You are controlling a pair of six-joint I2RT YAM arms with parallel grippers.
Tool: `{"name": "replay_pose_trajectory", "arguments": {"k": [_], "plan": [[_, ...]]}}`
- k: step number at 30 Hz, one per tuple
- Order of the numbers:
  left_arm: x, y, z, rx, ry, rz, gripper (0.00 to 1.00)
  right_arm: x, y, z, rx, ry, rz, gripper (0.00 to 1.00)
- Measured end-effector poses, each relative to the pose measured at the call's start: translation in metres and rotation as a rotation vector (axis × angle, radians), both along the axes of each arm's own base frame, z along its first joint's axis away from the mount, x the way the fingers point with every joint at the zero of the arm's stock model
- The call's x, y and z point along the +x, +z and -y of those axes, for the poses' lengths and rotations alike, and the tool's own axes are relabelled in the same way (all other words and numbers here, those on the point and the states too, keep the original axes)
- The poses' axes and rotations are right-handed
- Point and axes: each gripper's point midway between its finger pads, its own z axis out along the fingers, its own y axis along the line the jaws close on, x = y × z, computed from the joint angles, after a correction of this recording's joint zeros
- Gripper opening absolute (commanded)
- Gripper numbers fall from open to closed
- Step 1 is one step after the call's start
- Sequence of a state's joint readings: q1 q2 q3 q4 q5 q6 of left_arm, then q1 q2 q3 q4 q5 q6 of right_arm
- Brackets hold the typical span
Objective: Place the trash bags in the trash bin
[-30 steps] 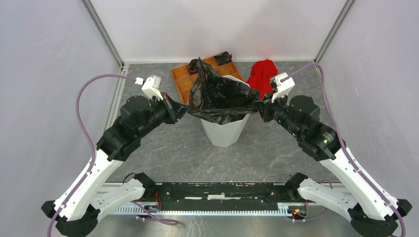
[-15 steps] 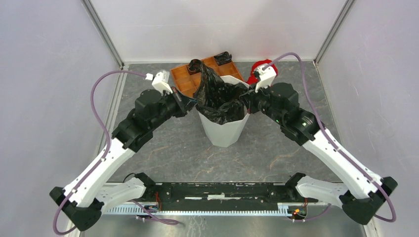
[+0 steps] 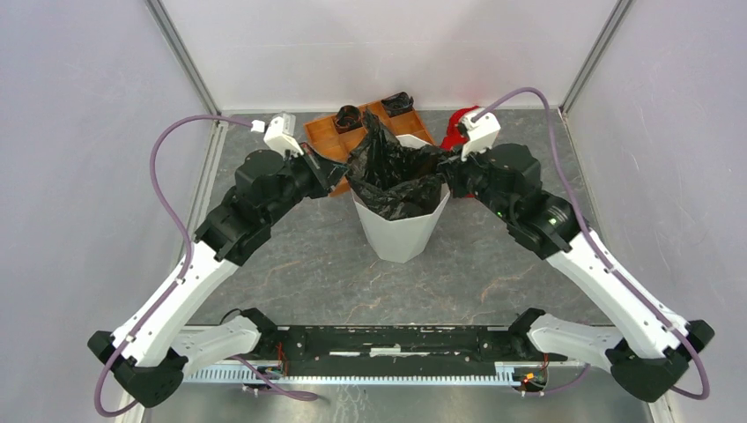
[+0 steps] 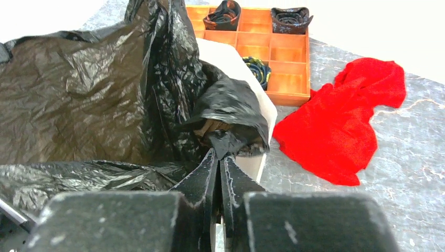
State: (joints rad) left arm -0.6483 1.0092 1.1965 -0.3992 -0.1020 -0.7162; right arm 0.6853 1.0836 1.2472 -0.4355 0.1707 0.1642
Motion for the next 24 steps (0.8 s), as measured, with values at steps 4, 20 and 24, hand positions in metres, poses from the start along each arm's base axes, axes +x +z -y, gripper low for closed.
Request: {"name": "replay_pose_trajectory", "arguments": {"k": [4,20,24], "plan": [[-0.018,0.007,-0.008,-0.031,-0.028,0.043,0.02,-0.023,0.014,0.017,0.029,0.010,0.032,0.11],[-0.067,-0.085,-0.009,-0.027,-0.168,-0.096,0.02,-0.068,-0.045,0.029,0.037,0.071,-0.111,0.27],[-0.068,-0.098,-0.008,-0.038,-0.166,-0.126,0.02,-0.068,-0.065,0.042,-0.008,0.019,-0.139,0.34]]}}
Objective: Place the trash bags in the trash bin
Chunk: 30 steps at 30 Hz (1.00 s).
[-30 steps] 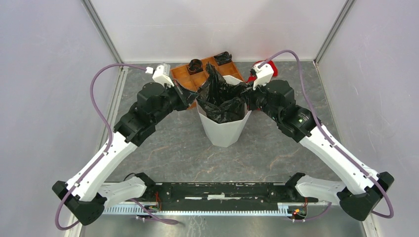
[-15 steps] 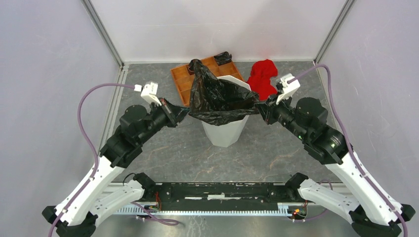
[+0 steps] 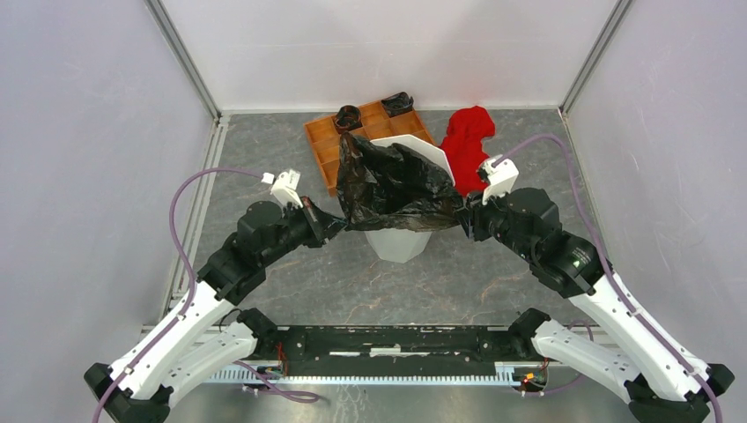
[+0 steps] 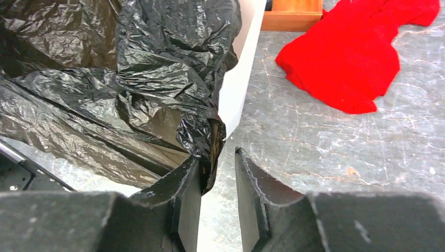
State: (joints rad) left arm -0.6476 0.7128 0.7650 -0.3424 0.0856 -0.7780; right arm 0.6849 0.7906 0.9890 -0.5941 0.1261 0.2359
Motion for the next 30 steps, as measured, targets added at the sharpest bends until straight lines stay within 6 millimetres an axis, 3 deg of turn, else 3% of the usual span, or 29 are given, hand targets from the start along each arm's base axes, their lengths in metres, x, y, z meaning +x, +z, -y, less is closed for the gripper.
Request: {"name": "replay_pose_trajectory", "arguments": {"k": [8,11,13,18,20,24,27,30], "plan": [[0.000,-0.004,0.000,-0.009,0.009,-0.014,0.02,-0.001,0.006,0.006,0.008,-0.012,0.038,0.13],[0.001,-0.005,-0.001,-0.010,0.016,-0.017,0.02,0.004,-0.007,0.009,-0.020,-0.038,0.043,0.11],[0.001,-0.009,-0.001,-0.012,0.025,-0.030,0.02,0.008,-0.023,0.013,-0.053,-0.060,0.036,0.17],[0.002,-0.041,-0.005,0.026,0.056,-0.099,0.04,0.012,-0.075,0.024,-0.164,-0.101,-0.022,0.37],[0.003,-0.052,-0.005,0.045,0.064,-0.125,0.16,0.013,-0.084,0.025,-0.176,-0.100,-0.027,0.44],[0.004,-0.059,-0.007,0.069,0.076,-0.152,0.39,0.016,-0.080,0.025,-0.181,-0.104,-0.010,0.62],[0.002,-0.057,-0.013,0.091,0.094,-0.155,0.60,0.015,-0.065,0.027,-0.180,-0.106,0.003,0.75],[-0.005,-0.043,-0.026,0.098,0.114,-0.122,0.79,0.009,-0.039,0.032,-0.158,-0.104,0.032,0.89]]}}
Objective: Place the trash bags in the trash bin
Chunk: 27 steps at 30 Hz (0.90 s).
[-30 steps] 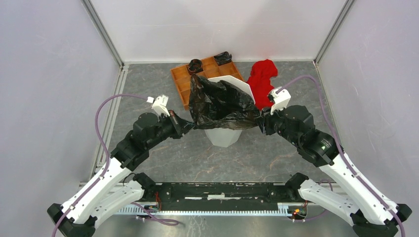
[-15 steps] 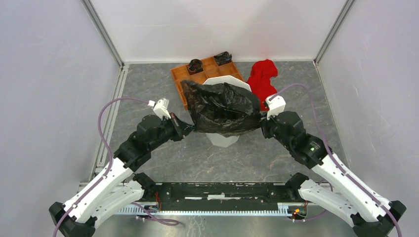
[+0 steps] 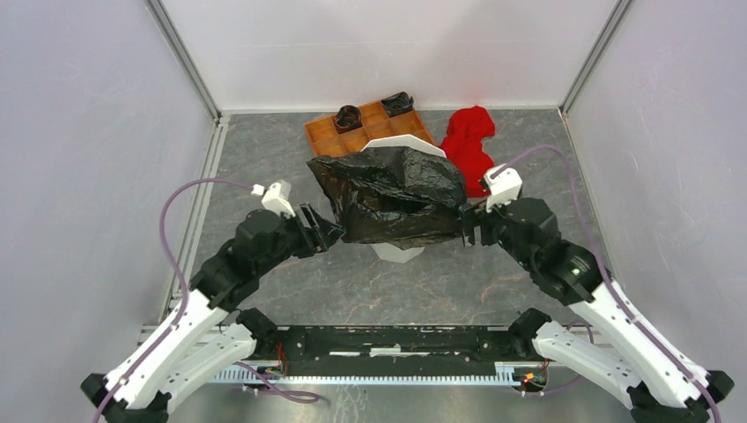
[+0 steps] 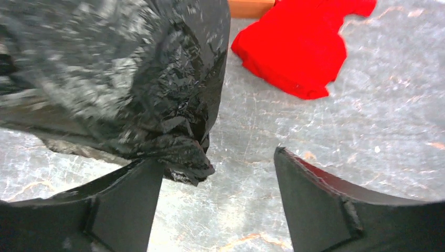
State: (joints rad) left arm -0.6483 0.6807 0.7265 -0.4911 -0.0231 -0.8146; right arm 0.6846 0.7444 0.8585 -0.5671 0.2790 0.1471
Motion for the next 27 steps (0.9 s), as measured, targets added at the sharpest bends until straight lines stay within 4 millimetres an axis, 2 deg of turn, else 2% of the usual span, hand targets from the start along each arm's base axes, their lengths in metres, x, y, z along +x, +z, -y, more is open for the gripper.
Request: {"name": "replay_pose_trajectory", "arguments": {"k": [3,6,9,11,13,17,20,23,27], "plan": [[-0.007,0.025,-0.011,-0.008,0.012,0.062,0.88,-0.010,0.031,0.006,0.027,0.015,0.043,0.98],[-0.010,0.052,-0.022,-0.011,0.032,0.131,0.88,-0.021,0.067,0.010,0.059,0.061,0.118,0.98],[-0.007,0.073,-0.027,-0.003,0.051,0.177,0.88,-0.031,0.091,0.000,0.092,0.161,0.188,0.98],[0.000,0.078,-0.024,0.016,0.051,0.182,0.85,-0.033,0.104,-0.019,0.110,0.272,0.227,0.98],[0.008,0.077,-0.019,0.039,0.045,0.173,0.80,-0.031,0.110,-0.041,0.108,0.373,0.230,0.98],[0.023,0.071,-0.010,0.080,0.043,0.142,0.74,-0.011,0.122,-0.088,0.098,0.532,0.221,0.97],[0.034,0.067,-0.009,0.094,0.058,0.126,0.69,0.006,0.120,-0.118,0.053,0.597,0.209,0.98],[0.043,0.066,-0.014,0.104,0.086,0.114,0.66,0.014,0.114,-0.139,-0.014,0.629,0.214,0.98],[0.056,0.062,-0.024,0.112,0.130,0.095,0.66,0.022,0.116,-0.159,-0.116,0.622,0.260,0.98]]}}
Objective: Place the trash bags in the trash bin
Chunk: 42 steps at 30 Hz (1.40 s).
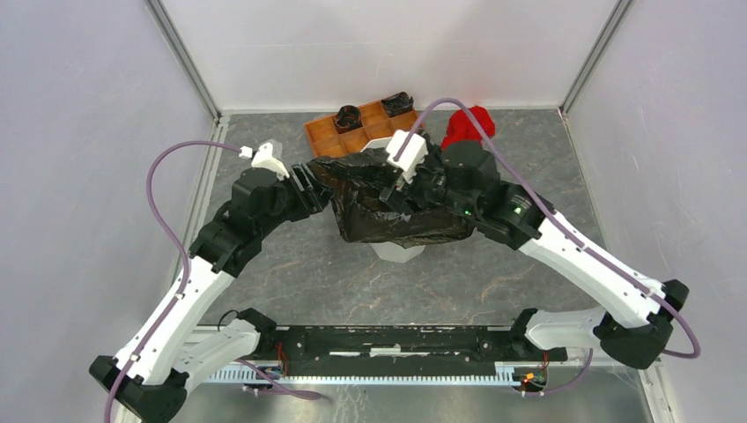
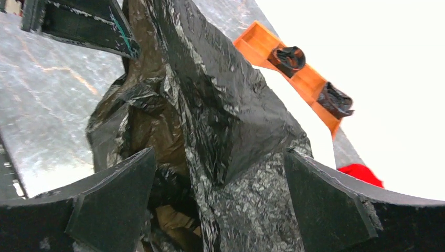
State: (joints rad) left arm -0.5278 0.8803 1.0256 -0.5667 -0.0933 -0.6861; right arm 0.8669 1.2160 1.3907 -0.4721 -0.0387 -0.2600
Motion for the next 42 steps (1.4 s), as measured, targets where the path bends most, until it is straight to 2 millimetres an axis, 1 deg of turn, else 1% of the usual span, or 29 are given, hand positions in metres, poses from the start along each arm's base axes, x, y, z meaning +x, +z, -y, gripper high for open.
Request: {"name": "replay_pose_trajectory", "arguments": {"k": [3,7,11,14,19,20,22,24,25,26,29,30,32,33,34,35,36,37,39,40,42], "plan": [[0.007,0.001,-0.005,-0.020,0.010,-0.002,0.65,0.006,-0.003,-0.009,-0.064,-0.041,0.057,0.96],[0.014,0.010,-0.002,-0.066,-0.013,0.023,0.63,0.014,-0.016,-0.014,-0.155,-0.106,0.113,0.96],[0.018,0.011,0.005,-0.092,-0.048,0.030,0.60,0.018,-0.022,-0.012,-0.210,-0.165,0.179,0.98],[0.020,0.009,0.008,-0.101,-0.061,0.026,0.56,0.019,-0.024,-0.012,-0.246,-0.208,0.226,0.98],[0.023,0.009,0.011,-0.114,-0.075,0.026,0.53,0.032,-0.029,-0.014,-0.303,-0.292,0.284,0.93],[0.023,0.009,0.012,-0.117,-0.078,0.027,0.52,0.035,-0.032,-0.013,-0.326,-0.310,0.290,0.90],[0.024,0.011,0.012,-0.123,-0.081,0.032,0.50,0.040,-0.039,-0.011,-0.362,-0.344,0.299,0.79],[0.024,0.013,0.014,-0.132,-0.084,0.038,0.49,0.043,-0.040,-0.008,-0.382,-0.367,0.306,0.73],[0.024,0.013,0.014,-0.134,-0.085,0.039,0.49,0.044,-0.040,-0.006,-0.382,-0.381,0.307,0.71],[0.025,0.013,0.014,-0.134,-0.086,0.039,0.48,0.044,-0.038,-0.005,-0.377,-0.390,0.309,0.69],[0.026,0.011,0.014,-0.132,-0.085,0.033,0.48,0.043,-0.030,-0.003,-0.344,-0.405,0.308,0.67],[0.027,0.010,0.015,-0.131,-0.084,0.030,0.48,0.043,-0.027,-0.002,-0.329,-0.407,0.305,0.63],[0.028,0.009,0.016,-0.132,-0.087,0.027,0.47,0.044,-0.020,0.000,-0.293,-0.409,0.295,0.49],[0.029,0.009,0.017,-0.134,-0.092,0.026,0.47,0.045,-0.017,0.002,-0.269,-0.411,0.287,0.45],[0.029,0.009,0.019,-0.137,-0.100,0.026,0.47,0.046,-0.014,0.005,-0.257,-0.416,0.284,0.44],[0.030,0.009,0.019,-0.139,-0.102,0.028,0.47,0.048,-0.012,0.009,-0.241,-0.427,0.278,0.44],[0.030,0.009,0.020,-0.139,-0.105,0.027,0.48,0.051,-0.009,0.014,-0.220,-0.440,0.268,0.46],[0.031,0.009,0.021,-0.140,-0.107,0.026,0.48,0.053,-0.007,0.017,-0.205,-0.445,0.262,0.51],[0.031,0.009,0.021,-0.140,-0.107,0.027,0.49,0.056,-0.003,0.023,-0.174,-0.460,0.249,0.68],[0.031,0.009,0.021,-0.140,-0.107,0.027,0.49,0.058,-0.001,0.026,-0.162,-0.468,0.244,0.70],[0.031,0.009,0.021,-0.141,-0.107,0.028,0.50,0.059,0.001,0.029,-0.144,-0.475,0.236,0.70]]}}
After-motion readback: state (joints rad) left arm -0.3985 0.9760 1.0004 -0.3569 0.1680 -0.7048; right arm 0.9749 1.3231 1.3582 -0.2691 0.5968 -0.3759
